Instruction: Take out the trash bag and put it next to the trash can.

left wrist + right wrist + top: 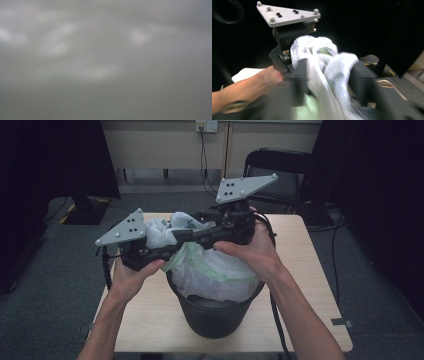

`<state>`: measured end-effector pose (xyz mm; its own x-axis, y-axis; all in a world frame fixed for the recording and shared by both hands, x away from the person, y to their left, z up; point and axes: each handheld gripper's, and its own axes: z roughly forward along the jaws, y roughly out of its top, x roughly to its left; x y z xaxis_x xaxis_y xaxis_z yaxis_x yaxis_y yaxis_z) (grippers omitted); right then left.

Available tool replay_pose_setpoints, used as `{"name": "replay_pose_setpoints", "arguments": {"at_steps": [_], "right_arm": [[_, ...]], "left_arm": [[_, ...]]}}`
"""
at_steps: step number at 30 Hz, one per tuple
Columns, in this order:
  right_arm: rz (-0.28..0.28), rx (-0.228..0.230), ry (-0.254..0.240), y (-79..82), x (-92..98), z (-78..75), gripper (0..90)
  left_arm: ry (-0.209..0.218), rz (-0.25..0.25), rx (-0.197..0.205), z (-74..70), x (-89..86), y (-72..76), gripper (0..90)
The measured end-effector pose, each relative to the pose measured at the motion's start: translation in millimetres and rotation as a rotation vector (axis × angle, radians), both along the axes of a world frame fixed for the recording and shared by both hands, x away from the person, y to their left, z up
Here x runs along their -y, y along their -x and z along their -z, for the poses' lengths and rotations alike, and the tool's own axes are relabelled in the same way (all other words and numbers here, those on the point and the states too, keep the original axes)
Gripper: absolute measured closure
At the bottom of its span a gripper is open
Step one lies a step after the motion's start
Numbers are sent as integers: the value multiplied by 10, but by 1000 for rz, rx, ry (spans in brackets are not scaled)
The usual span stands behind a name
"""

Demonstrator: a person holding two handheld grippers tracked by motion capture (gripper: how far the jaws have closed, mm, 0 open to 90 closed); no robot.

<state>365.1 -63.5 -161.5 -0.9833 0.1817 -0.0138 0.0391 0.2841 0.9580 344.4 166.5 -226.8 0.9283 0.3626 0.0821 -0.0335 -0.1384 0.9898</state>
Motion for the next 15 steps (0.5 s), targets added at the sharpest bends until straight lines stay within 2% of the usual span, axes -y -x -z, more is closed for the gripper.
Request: {"name": "replay_pose_setpoints", "arguments": {"at_steps": [1,2,5,7,9,13,14,15], "right_arm": [[15,-7,-2,10,23,-6,412],[15,-7,-2,10,23,-6,412],[65,5,2,59,161,-32,296],[76,16,5,69,201,-32,288],[132,39,30,74,331,3,260],[150,39,47,42,445,92,237],[161,40,67,25,479,160,356],[135,44,76,18,486,191,524]], "left_arm": [[6,-4,-3,-2,-31,-9,846],[17,-10,-1,-8,-61,-15,846],[53,-20,0,-60,-190,-4,852],[63,-22,2,-76,-218,6,853],[67,-29,12,-111,-268,28,854],[96,-28,12,-155,-360,43,854],[100,-25,10,-159,-371,41,854],[111,-1,4,-148,-364,25,850]]}}
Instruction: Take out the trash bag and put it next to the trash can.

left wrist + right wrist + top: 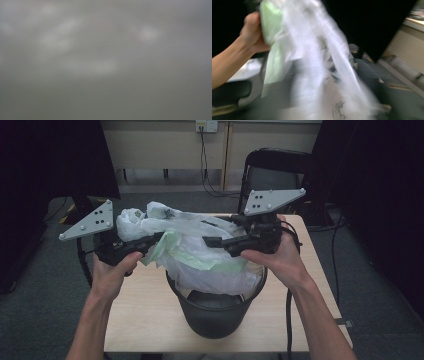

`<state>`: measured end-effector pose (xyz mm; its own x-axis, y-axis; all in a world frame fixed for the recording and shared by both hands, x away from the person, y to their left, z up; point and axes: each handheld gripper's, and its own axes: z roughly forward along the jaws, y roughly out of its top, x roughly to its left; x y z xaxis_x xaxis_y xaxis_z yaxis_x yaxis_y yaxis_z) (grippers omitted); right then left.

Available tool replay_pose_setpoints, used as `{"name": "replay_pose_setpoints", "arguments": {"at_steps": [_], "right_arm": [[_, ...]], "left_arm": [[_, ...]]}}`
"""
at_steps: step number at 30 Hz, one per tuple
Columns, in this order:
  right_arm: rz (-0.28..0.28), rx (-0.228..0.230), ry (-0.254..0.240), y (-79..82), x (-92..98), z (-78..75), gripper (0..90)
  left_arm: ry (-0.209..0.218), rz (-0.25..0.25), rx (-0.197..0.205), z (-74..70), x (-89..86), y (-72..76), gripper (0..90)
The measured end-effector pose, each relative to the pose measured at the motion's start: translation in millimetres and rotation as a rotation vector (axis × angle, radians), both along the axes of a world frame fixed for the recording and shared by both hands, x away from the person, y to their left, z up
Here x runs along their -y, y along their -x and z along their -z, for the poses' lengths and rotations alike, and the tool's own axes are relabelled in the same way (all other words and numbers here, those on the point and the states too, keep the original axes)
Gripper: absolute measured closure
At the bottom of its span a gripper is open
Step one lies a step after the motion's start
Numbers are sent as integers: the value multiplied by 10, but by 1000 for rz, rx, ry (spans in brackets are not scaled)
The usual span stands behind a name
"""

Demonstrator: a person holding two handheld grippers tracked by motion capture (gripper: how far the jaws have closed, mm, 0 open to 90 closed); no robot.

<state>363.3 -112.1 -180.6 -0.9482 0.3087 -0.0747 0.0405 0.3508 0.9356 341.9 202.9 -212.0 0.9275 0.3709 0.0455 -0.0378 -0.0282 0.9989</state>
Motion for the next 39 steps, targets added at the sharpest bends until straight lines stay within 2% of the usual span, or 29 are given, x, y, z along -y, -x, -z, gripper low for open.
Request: {"name": "replay_pose_setpoints", "arguments": {"at_steps": [1,2,3,5,6,7,8,9,10,12,15,17,19,20,21,24,25,26,27,29,30,32,35,36,39], "right_arm": [[-21,2,8,-2,-6,26,603],[-28,3,20,-1,-22,45,708],[-43,5,21,2,-40,56,763],[-84,-8,10,9,-84,47,825],[-84,-8,10,9,-84,47,825],[-101,-6,-12,25,-131,1,858],[-101,-6,-12,25,-131,1,858],[-118,-3,-49,43,-178,-73,872],[-118,-3,-49,43,-178,-73,872],[-125,8,-83,63,-221,-154,877],[-124,19,-130,73,-254,-260,882],[-133,20,-169,79,-249,-311,885],[-130,29,-198,92,-238,-355,886],[-127,33,-203,98,-235,-369,887],[-127,32,-207,104,-232,-376,887],[-122,26,-207,109,-211,-350,887],[-117,25,-217,104,-160,-337,875],[-117,25,-217,104,-160,-337,875],[-113,29,-218,101,-130,-335,831],[-94,26,-210,98,-84,-332,597],[-63,24,-195,103,-70,-323,458],[-4,42,-167,112,-53,-299,310],[42,60,-140,113,4,-252,236],[45,59,-135,106,19,-238,227],[45,25,-82,48,37,-148,187]], "left_arm": [[0,0,0,0,0,0,825],[8,27,-4,12,18,-11,733],[14,48,-11,23,42,-21,607],[0,70,-20,39,118,-33,412],[-19,72,-26,45,167,-39,412],[-39,74,-33,51,220,-46,255],[-57,71,-33,58,278,-51,255],[-77,60,-31,62,336,-49,189],[-103,47,-28,64,392,-48,189],[-131,34,-29,66,489,-44,142],[-119,23,-22,58,565,-39,136],[-132,13,-36,80,617,-53,139],[-202,-43,-29,129,694,-67,170],[-226,-46,-26,158,729,-76,199],[-225,-36,-25,181,750,-84,258],[-217,-5,-27,193,751,-88,563],[-210,3,-22,190,741,-88,722],[-207,9,-19,186,728,-84,722],[-203,14,-17,182,715,-81,768],[-200,22,-16,175,689,-70,806],[-191,26,-20,175,681,-68,815],[-179,33,-23,170,657,-68,823],[-163,29,-20,155,610,-64,829],[-146,33,-24,146,590,-60,830],[-110,27,-14,102,518,-47,840]]}}
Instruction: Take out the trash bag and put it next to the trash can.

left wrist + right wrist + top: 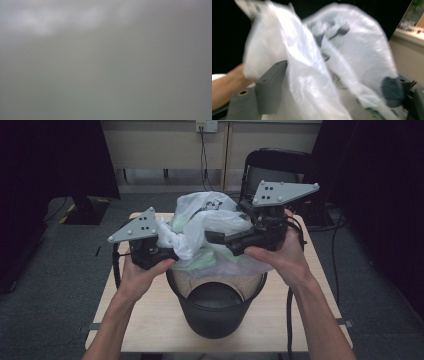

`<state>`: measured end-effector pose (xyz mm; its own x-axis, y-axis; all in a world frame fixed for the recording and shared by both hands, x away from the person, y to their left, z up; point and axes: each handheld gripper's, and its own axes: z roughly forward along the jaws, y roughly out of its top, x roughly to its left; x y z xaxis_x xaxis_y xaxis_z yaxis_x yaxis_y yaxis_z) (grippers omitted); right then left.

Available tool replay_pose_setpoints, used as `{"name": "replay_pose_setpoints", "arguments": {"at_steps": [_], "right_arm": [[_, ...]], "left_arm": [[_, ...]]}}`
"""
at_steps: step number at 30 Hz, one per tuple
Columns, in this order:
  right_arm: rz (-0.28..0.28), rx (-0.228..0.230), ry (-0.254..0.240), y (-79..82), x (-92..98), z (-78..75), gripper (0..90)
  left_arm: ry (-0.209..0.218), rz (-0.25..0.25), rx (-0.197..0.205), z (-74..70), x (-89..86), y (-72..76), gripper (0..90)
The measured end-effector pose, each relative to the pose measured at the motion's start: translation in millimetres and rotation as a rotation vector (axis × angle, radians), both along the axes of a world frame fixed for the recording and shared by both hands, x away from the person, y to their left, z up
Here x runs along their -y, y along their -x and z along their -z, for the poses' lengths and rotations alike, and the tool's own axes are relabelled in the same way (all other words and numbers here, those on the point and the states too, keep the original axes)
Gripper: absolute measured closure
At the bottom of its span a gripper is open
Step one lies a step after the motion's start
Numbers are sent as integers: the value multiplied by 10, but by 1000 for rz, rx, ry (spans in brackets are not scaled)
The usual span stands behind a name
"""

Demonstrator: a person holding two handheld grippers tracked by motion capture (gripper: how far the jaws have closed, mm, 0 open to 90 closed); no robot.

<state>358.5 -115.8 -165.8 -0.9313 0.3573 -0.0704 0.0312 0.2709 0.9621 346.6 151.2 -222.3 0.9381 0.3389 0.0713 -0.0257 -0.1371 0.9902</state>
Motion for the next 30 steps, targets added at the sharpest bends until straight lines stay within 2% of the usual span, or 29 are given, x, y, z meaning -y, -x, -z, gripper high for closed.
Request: {"name": "replay_pose_setpoints", "arguments": {"at_steps": [2,5,9,13,15,19,21,22,23,24,26,30], "right_arm": [[-26,-25,25,-36,-21,65,181],[-86,-56,27,-71,-67,149,177],[-132,-87,49,-113,-133,239,178],[-148,-109,66,-151,-190,296,181],[-176,-112,64,-167,-215,318,197],[-250,-141,65,-199,-213,350,355],[-255,-135,74,-192,-191,357,473],[-278,-136,76,-172,-161,356,557],[-278,-136,80,-160,-150,353,603],[-278,-136,80,-160,-150,353,603],[-293,-127,82,-144,-123,350,694],[-287,-114,93,-110,-84,331,731]], "left_arm": [[6,-1,6,-29,-24,9,843],[24,8,14,-62,-46,29,846],[27,4,25,-106,-78,54,851],[39,34,14,-111,-70,42,853],[49,59,4,-106,-57,19,851],[54,83,-21,-85,-23,-4,829],[57,61,-47,-66,-20,-32,756],[72,79,-61,-50,-27,-51,678],[84,100,-62,-35,-36,-67,676],[87,101,-65,-26,-40,-72,676],[95,67,-79,-15,-41,-82,597],[90,45,-76,-7,-83,-84,494]]}}
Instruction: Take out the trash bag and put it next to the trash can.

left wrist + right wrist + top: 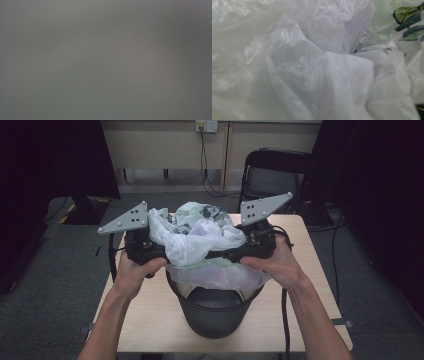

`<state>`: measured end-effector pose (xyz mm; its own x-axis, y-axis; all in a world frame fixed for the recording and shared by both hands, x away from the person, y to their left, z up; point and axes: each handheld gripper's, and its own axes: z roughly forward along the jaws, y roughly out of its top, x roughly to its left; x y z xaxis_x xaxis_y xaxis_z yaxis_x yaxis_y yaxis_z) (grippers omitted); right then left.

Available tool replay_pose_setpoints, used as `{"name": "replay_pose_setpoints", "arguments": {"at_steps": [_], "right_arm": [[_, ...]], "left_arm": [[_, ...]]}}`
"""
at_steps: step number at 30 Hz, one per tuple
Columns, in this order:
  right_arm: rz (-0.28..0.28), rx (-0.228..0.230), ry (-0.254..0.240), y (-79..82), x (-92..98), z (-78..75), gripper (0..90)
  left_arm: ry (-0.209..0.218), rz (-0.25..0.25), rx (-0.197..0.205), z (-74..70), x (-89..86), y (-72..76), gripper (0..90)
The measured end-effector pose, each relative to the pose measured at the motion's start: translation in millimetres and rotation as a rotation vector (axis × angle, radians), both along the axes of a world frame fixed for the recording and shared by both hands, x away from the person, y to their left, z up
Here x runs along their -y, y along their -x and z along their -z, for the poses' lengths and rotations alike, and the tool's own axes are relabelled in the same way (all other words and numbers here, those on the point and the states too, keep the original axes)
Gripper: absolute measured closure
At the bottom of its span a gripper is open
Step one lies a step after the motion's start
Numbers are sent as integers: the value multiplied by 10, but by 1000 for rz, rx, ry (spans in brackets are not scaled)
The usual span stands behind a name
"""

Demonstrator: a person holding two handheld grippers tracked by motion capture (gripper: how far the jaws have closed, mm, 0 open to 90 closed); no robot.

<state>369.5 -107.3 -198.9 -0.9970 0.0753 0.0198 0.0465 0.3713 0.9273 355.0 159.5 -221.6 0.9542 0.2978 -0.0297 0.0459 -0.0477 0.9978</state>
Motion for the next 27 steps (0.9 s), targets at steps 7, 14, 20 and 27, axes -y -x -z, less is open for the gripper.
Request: {"name": "replay_pose_setpoints", "arguments": {"at_steps": [7,14,20,27], "right_arm": [[81,23,-26,-48,127,-18,791],[149,43,-70,-84,166,-28,812],[173,53,-106,-87,265,-74,813],[198,54,-115,-129,332,-82,810]], "left_arm": [[-29,-11,-11,15,-73,9,367],[-59,-93,6,60,-84,47,292],[-53,-148,-5,124,-174,16,260],[-62,-145,-20,188,-189,48,243]]}}
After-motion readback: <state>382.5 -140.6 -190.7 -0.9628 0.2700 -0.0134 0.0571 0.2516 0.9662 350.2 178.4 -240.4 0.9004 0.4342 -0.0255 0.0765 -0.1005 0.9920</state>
